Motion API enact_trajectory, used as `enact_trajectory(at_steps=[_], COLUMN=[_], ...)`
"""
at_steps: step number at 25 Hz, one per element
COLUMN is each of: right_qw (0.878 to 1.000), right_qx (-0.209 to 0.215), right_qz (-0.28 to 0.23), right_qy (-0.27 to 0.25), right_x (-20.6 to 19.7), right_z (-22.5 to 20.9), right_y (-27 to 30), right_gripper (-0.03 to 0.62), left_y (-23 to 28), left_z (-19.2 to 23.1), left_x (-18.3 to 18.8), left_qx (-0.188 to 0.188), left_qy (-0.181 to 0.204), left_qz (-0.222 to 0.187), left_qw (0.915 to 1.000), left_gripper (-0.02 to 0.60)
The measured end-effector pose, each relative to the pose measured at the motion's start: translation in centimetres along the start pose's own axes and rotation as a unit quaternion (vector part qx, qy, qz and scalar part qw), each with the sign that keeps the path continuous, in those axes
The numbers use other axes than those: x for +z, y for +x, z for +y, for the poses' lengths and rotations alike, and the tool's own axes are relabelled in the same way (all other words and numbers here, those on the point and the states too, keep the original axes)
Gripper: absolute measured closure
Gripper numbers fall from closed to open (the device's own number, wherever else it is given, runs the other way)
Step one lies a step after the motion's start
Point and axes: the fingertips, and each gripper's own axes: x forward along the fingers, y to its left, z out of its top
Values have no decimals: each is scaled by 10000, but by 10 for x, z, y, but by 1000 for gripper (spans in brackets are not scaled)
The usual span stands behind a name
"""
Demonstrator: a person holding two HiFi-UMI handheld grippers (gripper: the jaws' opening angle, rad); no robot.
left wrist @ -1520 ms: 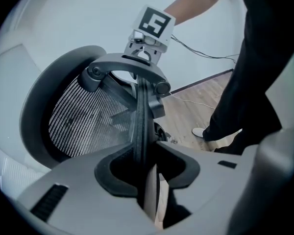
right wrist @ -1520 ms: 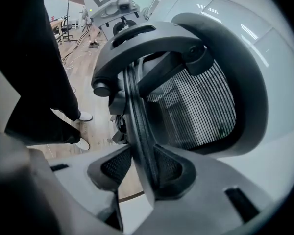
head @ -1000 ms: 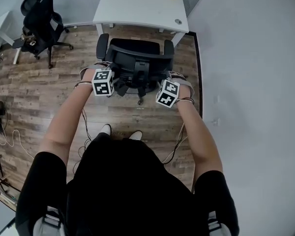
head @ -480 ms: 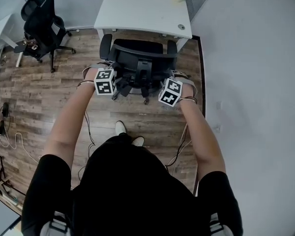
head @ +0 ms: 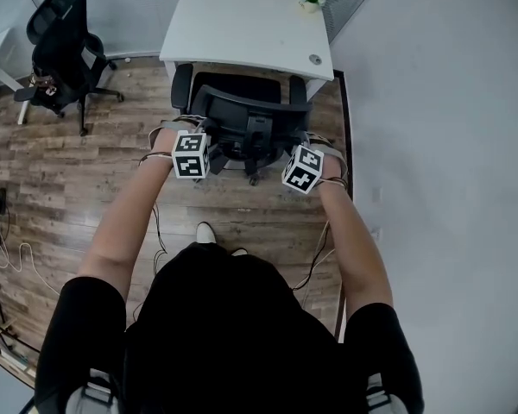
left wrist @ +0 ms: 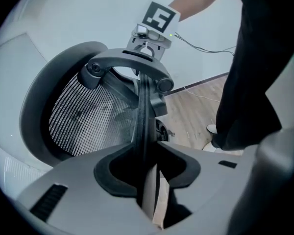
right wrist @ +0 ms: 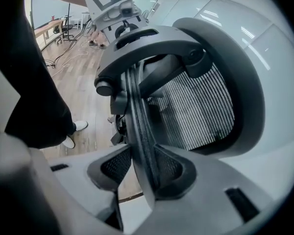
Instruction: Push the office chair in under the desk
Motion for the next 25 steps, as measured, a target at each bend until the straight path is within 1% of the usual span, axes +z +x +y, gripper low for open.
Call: enact_trajectory(at_steps=[3, 8, 14, 16, 18, 21, 23, 24, 25], right_qw=[10000, 10000, 9993, 9984, 9968, 9931, 9881, 9840, 9785], right_qx=[39, -30, 122, 232, 289, 240, 142, 87, 28], right_qz=[36, -30, -295, -480, -719, -1146, -1521, -1747, -2000], right_qy=[22, -24, -217, -210, -175, -41, 180, 334, 514], right_x=[3, 1, 1, 2, 1, 3, 6, 8, 11], right_z=[-5, -15, -13, -14, -17, -27, -35, -38, -41], right_y=[0, 4, 3, -3, -15, -36, -53, -63, -74], right_gripper=[456, 456, 456, 454, 454, 454, 454, 454, 454], left_y=[-2, 3, 2, 0, -7, -23, -36, -45, -54], left_z=[6, 15, 14, 16, 20, 29, 34, 37, 39], left_x=[-1, 0, 1, 4, 10, 20, 26, 30, 34], left_qx=[36, 51, 245, 277, 392, 706, 981, 1124, 1261], left_qy=[35, 10, -74, -238, -432, -770, -1069, -1287, -1556], left_qz=[-70, -83, -140, -176, -268, -490, -679, -825, -1007], left_qw=[10000, 10000, 9996, 9992, 9979, 9933, 9871, 9818, 9746], left_gripper=[466, 465, 446, 382, 371, 371, 373, 373, 374])
